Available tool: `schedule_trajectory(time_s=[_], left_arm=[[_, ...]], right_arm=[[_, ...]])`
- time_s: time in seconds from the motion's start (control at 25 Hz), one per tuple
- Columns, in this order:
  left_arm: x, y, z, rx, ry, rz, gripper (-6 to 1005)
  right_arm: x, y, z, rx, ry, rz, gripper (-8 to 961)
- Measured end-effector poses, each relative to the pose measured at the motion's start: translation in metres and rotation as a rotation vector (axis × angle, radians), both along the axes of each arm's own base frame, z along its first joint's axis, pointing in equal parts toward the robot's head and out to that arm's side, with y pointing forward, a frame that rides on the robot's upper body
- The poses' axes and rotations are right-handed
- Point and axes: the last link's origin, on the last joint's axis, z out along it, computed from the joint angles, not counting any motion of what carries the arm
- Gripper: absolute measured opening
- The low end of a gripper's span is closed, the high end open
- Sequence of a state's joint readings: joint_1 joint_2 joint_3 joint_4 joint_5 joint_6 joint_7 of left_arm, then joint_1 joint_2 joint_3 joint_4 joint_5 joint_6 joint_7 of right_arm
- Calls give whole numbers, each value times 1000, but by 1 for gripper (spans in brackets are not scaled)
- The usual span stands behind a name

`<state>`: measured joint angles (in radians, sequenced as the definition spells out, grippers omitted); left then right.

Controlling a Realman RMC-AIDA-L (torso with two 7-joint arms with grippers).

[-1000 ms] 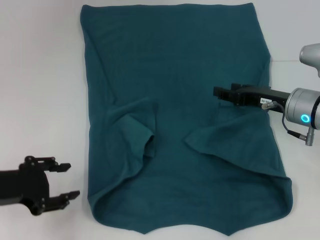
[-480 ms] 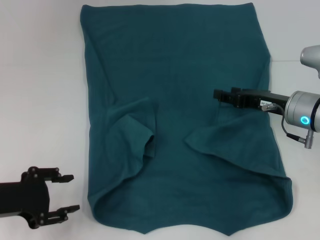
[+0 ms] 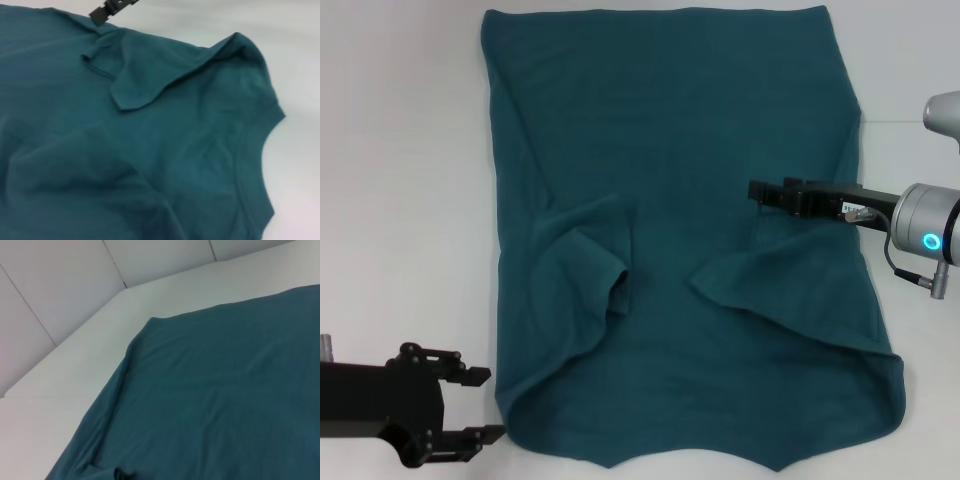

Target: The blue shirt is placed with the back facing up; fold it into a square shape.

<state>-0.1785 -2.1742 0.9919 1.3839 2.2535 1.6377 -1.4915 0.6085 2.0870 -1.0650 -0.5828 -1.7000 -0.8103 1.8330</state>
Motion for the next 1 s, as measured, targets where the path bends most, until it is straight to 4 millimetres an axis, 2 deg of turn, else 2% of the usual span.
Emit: schedule_trajectory(time_s=[0.32, 0.52, 0.76, 1.0], left_arm=[[10, 13, 1, 5, -58, 185, 617], [19, 21, -3, -30, -99, 373, 616], [11, 25, -21, -78, -81, 511, 614], [2, 27, -26, -48, -69, 533, 613]], right_arm=[[-8, 1, 6, -33, 41, 18, 669], [-18, 3, 17, -36, 55, 52, 669], [-26, 5, 13, -61, -37, 103, 668], [-31, 3, 5, -91, -82, 134, 668]])
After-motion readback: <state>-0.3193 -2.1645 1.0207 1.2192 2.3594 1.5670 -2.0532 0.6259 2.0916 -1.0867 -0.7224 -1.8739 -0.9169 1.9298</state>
